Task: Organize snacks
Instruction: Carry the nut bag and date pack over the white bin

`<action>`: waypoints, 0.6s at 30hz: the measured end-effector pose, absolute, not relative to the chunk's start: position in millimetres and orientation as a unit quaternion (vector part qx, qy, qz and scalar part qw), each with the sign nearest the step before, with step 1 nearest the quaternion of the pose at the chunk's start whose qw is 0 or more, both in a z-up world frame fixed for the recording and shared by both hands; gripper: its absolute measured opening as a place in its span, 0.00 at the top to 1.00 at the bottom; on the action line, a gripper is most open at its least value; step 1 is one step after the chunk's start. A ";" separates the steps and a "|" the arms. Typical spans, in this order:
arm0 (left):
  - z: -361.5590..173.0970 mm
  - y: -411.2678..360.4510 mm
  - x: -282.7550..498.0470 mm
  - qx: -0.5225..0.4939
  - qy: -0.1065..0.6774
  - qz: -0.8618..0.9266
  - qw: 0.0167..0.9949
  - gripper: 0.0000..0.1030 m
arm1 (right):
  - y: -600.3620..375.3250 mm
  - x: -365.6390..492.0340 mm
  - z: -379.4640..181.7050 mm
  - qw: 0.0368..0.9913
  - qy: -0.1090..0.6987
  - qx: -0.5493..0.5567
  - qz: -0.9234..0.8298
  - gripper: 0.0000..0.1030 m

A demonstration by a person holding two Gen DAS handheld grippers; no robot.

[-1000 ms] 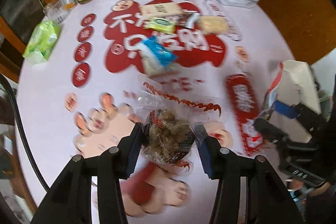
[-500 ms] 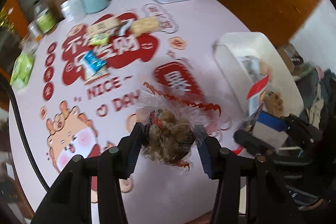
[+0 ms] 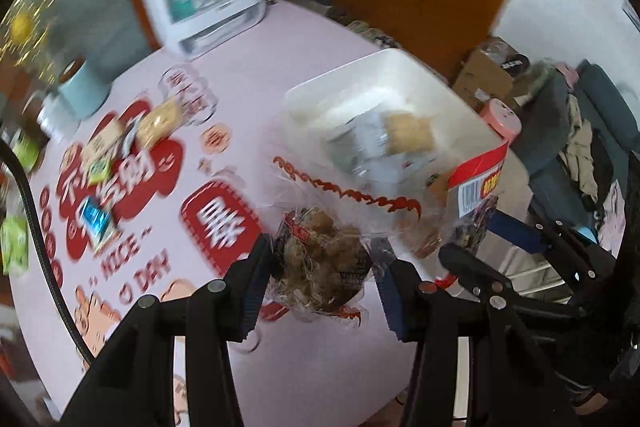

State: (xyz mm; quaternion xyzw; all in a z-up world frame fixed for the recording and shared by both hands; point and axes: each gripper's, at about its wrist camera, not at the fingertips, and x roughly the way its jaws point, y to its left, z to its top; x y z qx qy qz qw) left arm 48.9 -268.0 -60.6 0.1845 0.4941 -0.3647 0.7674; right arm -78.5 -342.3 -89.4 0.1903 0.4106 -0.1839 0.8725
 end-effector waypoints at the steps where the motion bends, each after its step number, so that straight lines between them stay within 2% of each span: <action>1: -58.9 -277.7 46.4 0.187 0.490 -0.371 0.766 0.53 | -352.7 -84.7 -87.6 0.871 0.406 0.196 -0.199 0.44; 18: -58.9 -388.4 16.7 0.236 0.461 -0.418 0.746 0.53 | -439.6 -108.3 -87.6 0.834 0.387 0.205 -0.335 0.43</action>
